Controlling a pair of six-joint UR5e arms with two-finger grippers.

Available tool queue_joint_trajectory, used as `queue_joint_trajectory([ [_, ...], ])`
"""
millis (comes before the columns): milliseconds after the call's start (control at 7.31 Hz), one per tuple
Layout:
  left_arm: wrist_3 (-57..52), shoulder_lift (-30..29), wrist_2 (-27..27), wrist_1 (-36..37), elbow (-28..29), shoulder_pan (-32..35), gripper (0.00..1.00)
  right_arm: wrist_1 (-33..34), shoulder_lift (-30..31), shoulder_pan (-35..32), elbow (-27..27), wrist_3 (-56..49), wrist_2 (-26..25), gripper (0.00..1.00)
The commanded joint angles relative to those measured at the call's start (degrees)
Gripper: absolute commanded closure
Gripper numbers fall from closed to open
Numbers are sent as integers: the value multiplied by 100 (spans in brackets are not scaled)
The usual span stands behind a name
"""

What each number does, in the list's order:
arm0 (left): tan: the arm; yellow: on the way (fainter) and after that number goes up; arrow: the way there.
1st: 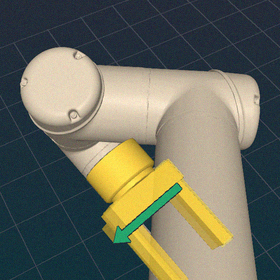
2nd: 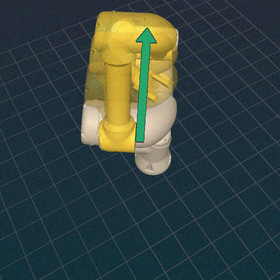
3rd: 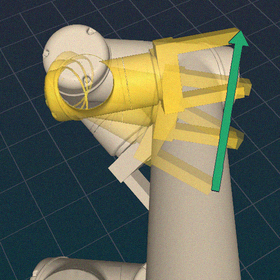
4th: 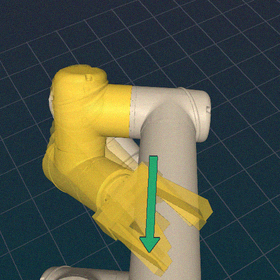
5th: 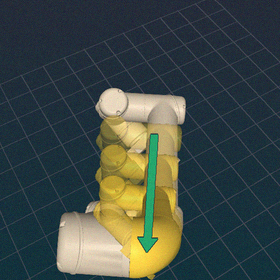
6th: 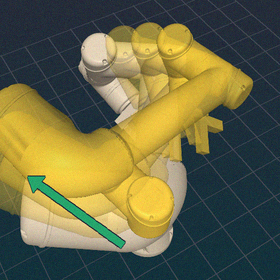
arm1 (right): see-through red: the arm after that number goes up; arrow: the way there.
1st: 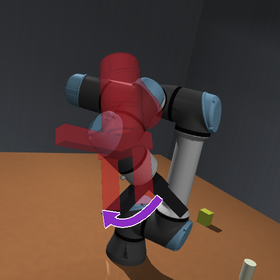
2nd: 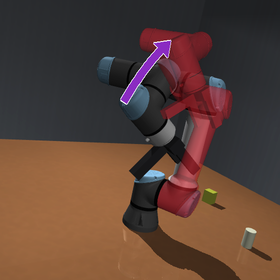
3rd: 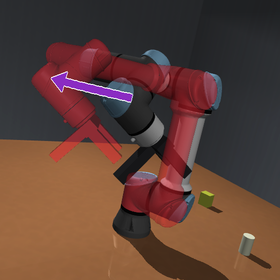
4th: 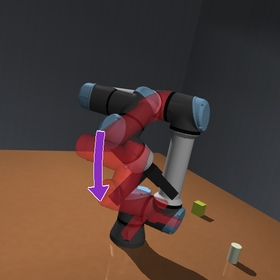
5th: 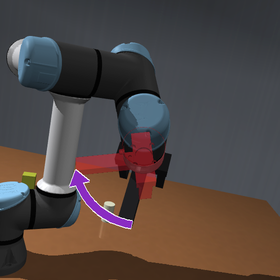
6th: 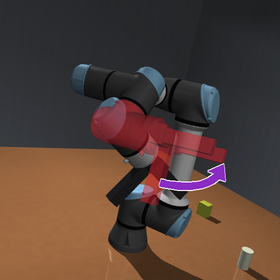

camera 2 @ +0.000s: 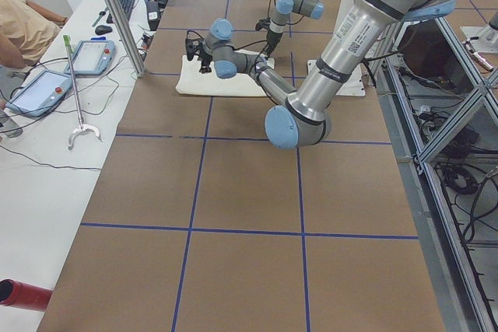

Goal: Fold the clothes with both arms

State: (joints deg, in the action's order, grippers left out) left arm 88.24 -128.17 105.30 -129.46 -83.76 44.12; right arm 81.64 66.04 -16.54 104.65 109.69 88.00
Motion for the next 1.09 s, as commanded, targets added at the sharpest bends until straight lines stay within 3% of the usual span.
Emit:
queue_joint_trajectory([
  [0,87,3,-1,0,-52,-9,40,10,40,-42,273,0,138,100],
  [137,575,377,-36,-9,-453,-148,38,10,102,-69,493,0,165,100],
  [410,799,1659,-176,87,-1709,-1033,27,10,356,-77,862,0,174,100],
  [684,1649,1796,-641,534,-1836,-1773,27,1,480,-78,917,0,227,100],
  [957,1985,1805,-651,721,-1951,-2100,27,1,472,-69,917,0,218,100],
])
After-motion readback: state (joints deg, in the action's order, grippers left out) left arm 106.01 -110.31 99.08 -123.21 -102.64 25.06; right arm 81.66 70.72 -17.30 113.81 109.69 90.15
